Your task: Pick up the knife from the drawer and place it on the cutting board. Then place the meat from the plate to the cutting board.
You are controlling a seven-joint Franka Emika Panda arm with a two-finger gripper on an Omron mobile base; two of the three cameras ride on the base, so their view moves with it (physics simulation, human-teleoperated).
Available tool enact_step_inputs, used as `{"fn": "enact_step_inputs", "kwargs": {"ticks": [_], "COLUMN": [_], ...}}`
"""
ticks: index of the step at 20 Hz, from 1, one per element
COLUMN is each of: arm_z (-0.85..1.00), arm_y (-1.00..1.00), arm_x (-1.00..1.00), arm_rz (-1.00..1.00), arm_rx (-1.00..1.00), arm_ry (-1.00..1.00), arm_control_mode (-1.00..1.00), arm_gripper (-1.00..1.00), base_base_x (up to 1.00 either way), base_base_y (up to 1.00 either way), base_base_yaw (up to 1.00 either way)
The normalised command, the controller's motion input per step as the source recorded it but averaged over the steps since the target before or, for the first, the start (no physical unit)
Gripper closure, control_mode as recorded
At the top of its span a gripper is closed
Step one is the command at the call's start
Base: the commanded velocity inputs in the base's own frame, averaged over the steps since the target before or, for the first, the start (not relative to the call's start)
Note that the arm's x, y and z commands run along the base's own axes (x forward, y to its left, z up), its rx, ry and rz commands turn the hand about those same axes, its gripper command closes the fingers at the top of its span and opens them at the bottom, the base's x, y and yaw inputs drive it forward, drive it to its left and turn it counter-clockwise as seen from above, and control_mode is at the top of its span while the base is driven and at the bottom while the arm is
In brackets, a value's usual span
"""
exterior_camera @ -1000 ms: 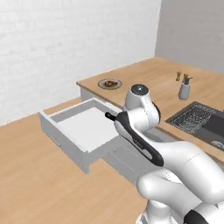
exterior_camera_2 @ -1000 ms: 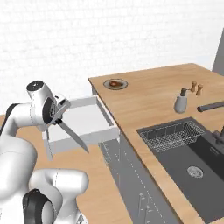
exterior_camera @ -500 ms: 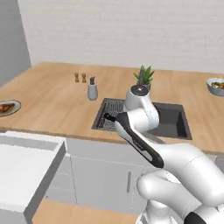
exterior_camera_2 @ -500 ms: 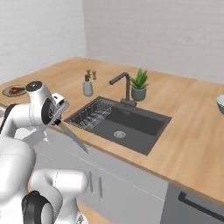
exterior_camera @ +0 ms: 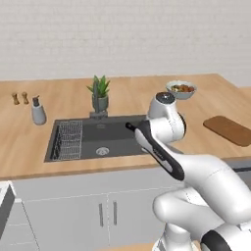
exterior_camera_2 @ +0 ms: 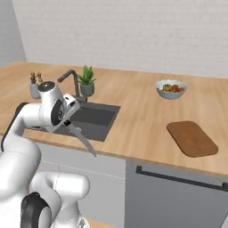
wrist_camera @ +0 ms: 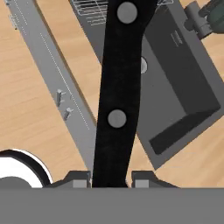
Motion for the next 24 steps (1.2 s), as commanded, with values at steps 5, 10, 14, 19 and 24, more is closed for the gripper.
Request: {"fn": "enact_step_inputs", "kwargs": {"ticks": [5,10,14,19,24], "arm_z": [0.0,0.0,0.0,0.0,0.05], "arm_y": [0.0,0.0,0.0,0.0,0.3], "arm_x": [0.0,0.0,0.0,0.0,0.96], "arm_rz": [0.0,0.0,0.0,0.0,0.0], "arm_rx": [0.0,0.0,0.0,0.0,0.0], "arm_ry": [0.0,0.0,0.0,0.0,0.15], "arm_control_mode": [1.0,1.0,1.0,1.0,-1.0], "arm_gripper": [1.0,1.0,1.0,1.0,1.0], "base_base_x": [-0.1,0.08,0.3,0.71,0.0], "base_base_y": [-1.0,-1.0,-1.0,-0.39,0.0], "base_base_yaw": [-0.19,-0.11,-0.04,0.01,0.0]}}
